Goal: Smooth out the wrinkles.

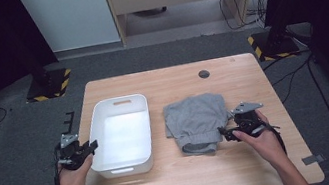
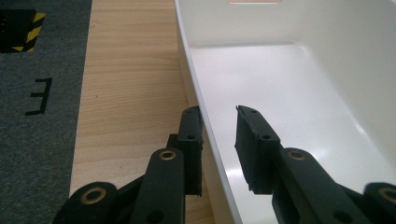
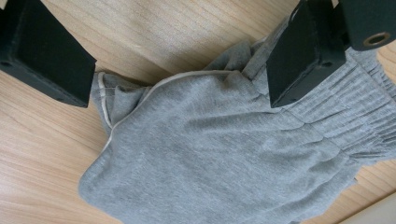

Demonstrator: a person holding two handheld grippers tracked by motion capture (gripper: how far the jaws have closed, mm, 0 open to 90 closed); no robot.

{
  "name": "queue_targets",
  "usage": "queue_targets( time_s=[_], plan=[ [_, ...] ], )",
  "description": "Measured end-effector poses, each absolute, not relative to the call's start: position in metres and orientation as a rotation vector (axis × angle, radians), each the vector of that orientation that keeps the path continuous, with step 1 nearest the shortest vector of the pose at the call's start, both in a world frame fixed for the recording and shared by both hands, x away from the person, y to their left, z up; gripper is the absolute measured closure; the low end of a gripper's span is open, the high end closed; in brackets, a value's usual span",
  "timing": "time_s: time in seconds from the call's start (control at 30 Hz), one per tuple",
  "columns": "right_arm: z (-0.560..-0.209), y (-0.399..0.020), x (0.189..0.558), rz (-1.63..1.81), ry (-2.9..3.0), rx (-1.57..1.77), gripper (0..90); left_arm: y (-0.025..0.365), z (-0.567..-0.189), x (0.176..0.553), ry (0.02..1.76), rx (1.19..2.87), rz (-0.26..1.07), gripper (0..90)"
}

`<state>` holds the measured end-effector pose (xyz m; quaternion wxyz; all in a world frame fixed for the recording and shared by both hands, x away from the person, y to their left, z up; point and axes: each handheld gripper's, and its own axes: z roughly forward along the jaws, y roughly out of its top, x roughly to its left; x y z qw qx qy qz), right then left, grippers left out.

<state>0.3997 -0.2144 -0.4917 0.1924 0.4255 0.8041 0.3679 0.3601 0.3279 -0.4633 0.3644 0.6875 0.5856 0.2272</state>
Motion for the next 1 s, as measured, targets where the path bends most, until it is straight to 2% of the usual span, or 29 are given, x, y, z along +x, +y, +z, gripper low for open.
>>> queue_targets(
  time_s=[0.2,0.43,1.0],
  plan=[
    [-0.4917,-0.2146,0.3998,1.034,2.257,1.195,8.2,0.3254,-0.4630,0.3603,1.496,1.783,0.588,71.1],
    [-0.4910,-0.2161,0.3998,1.039,2.249,1.199,8.1,0.3251,-0.4617,0.3613,1.478,1.787,0.595,66.7],
    [-0.4901,-0.2155,0.3993,1.040,2.242,1.199,8.1,0.3273,-0.4644,0.3661,1.447,1.804,0.589,71.1]
  ],
)
